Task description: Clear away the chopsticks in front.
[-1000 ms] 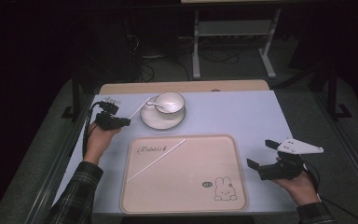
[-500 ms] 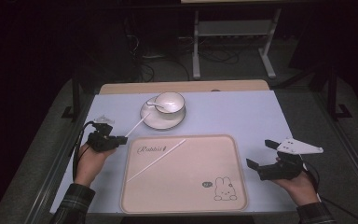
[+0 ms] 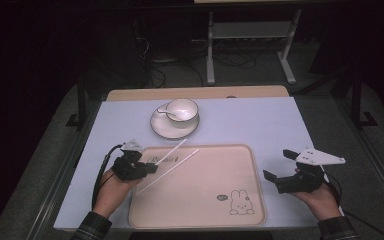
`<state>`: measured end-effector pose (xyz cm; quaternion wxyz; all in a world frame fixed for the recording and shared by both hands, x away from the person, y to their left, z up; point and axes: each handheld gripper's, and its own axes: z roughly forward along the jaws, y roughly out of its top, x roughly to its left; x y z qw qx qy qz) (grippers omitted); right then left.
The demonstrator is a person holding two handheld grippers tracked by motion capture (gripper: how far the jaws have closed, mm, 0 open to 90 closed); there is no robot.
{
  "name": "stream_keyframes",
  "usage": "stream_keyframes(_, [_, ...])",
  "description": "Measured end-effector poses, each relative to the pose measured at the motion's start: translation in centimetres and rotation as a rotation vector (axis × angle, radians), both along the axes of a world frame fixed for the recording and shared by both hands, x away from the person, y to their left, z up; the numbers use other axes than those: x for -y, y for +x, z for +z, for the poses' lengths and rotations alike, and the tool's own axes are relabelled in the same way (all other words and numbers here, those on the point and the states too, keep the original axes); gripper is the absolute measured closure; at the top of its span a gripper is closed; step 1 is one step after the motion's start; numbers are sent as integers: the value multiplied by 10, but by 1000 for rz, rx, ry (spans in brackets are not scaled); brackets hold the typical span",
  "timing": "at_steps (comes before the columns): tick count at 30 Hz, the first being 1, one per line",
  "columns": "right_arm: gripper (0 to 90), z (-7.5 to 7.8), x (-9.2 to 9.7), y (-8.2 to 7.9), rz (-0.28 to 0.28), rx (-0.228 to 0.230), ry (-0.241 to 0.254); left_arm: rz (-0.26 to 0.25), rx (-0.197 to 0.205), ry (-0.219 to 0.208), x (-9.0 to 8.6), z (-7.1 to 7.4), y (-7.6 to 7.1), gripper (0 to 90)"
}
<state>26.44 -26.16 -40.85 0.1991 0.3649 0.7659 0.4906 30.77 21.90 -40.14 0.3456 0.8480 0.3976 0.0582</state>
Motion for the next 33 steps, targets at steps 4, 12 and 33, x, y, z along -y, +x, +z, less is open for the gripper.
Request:
stream_keyframes(4, [0,0,0,0,0,0,2,-42,-16,20,18,-5,-3,848])
stream_keyframes(12, [0,0,0,0,2,-1,4,-63,-37,94,40,-17,-4,847])
stream_keyframes(33, [0,0,-1,0,8,0,2,-70,-51,117,44,-26,-1,821])
